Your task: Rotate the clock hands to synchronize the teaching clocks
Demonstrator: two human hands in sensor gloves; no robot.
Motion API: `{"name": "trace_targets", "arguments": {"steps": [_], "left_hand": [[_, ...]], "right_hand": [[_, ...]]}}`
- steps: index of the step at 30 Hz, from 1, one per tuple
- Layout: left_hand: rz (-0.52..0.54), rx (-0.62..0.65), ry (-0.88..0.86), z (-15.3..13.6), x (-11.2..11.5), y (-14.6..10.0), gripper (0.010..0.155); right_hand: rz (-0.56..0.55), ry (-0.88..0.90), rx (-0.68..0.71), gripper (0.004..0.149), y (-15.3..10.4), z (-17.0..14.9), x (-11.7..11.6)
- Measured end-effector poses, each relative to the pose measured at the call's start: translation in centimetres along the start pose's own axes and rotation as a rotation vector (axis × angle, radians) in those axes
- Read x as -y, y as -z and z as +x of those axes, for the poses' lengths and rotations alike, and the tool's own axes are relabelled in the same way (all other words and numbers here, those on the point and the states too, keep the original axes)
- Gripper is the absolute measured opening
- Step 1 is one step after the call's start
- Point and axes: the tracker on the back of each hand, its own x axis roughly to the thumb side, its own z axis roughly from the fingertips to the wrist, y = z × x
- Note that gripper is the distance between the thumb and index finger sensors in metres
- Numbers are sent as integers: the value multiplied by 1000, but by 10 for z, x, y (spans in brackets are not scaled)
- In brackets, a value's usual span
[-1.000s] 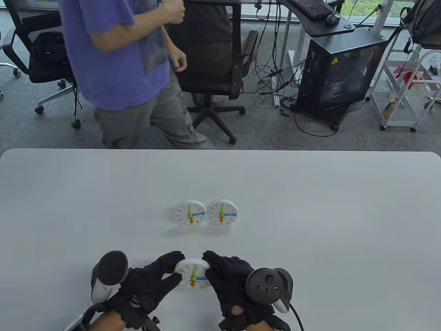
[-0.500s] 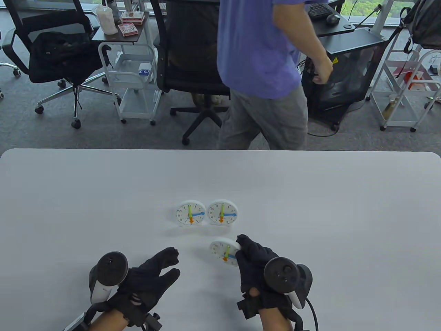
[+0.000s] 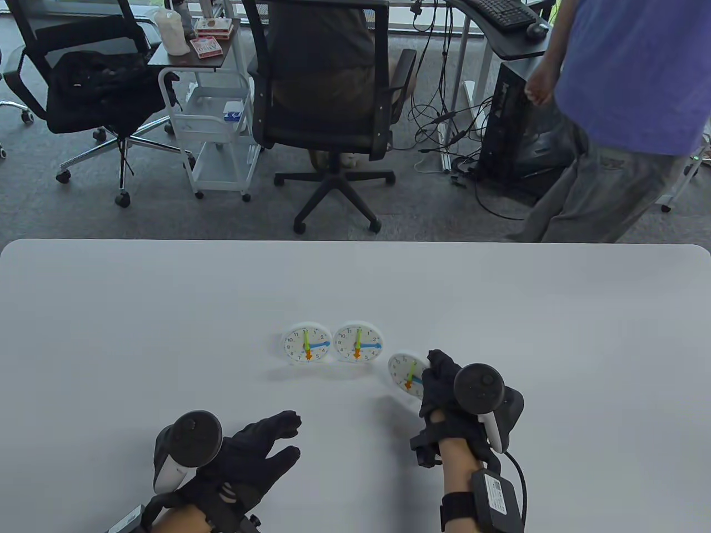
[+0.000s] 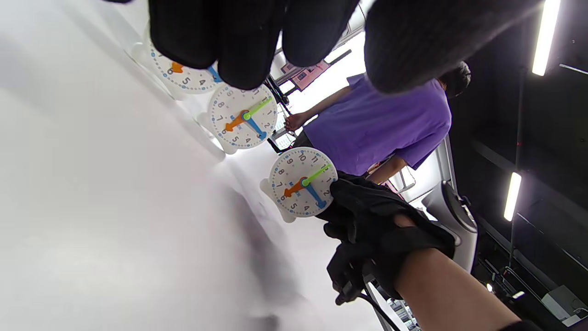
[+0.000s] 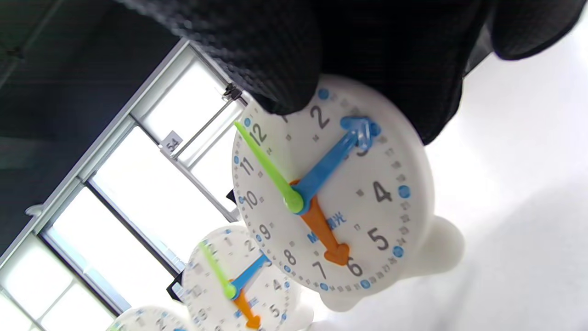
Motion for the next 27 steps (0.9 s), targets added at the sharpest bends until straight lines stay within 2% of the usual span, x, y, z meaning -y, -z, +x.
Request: {"name": "trace_targets", "arguments": {"steps": [3, 8, 12, 15, 21, 27], "left_hand": [[-2, -2, 7, 0, 0, 0, 67], [-17, -10, 9, 1, 0, 0, 67], [-19, -10, 17, 1, 0, 0, 66], [-23, -21, 20, 1, 0, 0, 65], [-22, -40, 32, 0, -1, 1, 65], [2, -43, 57, 0, -5, 1, 66]], "right_hand": [[-21, 20, -28, 49, 15, -6, -3], [10, 33, -50, 49, 30, -11, -12], [80, 26, -65, 49, 39, -16, -19], [75, 40, -71, 49, 44, -18, -22], [35, 14, -54, 51, 45, -18, -21], [-75, 6, 14, 57, 36, -14, -5]]}}
